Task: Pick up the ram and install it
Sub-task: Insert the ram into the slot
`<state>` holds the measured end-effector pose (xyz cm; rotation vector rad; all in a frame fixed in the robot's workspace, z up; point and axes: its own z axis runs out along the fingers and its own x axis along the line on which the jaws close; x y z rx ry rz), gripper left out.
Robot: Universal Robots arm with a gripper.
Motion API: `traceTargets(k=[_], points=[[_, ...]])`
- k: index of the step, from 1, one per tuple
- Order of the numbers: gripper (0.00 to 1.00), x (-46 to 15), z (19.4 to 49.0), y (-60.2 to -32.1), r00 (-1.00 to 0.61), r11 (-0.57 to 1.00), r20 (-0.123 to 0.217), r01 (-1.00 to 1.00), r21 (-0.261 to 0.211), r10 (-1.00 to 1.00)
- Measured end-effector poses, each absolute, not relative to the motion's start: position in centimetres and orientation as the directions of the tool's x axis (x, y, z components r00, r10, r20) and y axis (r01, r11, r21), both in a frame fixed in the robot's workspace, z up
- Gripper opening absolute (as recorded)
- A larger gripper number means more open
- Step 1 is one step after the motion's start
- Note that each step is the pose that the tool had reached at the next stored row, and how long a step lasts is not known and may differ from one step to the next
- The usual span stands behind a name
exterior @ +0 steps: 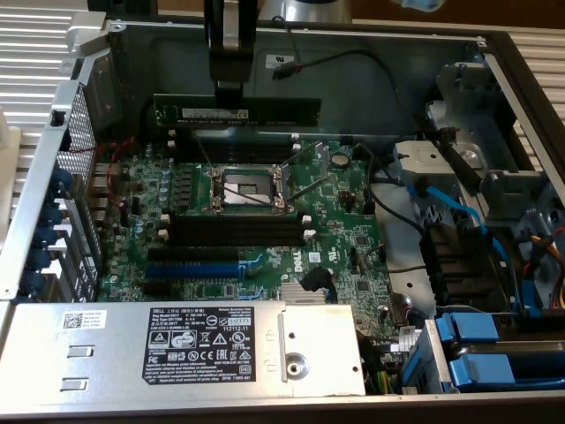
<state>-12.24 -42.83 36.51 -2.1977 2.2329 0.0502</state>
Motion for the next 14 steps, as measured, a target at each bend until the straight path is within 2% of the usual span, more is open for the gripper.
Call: traceTargets(k=[14], points=[[0.12,-12.2,34.0,-43.4,-0.024,0.024,-0.028,-1.0,0.018,-0.999]])
